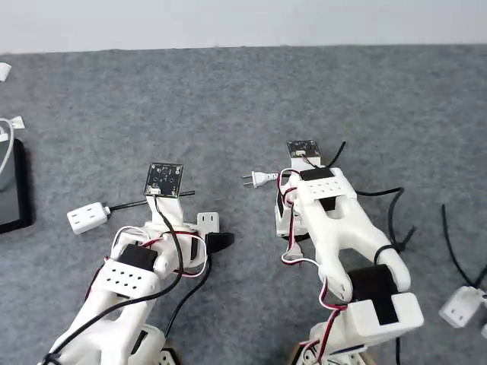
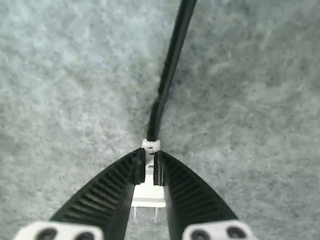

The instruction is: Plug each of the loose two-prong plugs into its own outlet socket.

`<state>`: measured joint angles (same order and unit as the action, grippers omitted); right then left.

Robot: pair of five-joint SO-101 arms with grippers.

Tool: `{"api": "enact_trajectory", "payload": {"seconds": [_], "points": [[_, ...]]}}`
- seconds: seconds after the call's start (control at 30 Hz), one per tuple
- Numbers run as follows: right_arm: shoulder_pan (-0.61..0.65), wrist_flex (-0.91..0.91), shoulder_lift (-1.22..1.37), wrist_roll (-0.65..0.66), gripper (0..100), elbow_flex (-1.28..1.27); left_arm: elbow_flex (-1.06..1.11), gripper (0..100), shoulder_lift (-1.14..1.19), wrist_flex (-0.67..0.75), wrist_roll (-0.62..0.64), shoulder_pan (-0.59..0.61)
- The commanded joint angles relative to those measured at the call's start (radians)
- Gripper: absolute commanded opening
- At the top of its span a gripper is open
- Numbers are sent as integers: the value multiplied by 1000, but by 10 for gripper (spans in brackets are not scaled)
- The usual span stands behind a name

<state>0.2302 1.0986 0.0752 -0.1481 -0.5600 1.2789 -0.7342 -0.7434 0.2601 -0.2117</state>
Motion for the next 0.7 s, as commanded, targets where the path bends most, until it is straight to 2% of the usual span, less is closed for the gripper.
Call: {"api": "enact_trajectory", "payload": {"seconds": [0.0,0.2,0.5,0.67], "points": [[19,-2,8,-9,48,31,-12,329,-21,28,-15,2],[21,-2,13,-60,127,31,-10,329,-21,28,-48,2],[33,-12,18,-60,27,31,-5,329,-21,29,-48,2],[27,-8,28,-54,34,41,-2,329,-21,31,-49,0]]}}
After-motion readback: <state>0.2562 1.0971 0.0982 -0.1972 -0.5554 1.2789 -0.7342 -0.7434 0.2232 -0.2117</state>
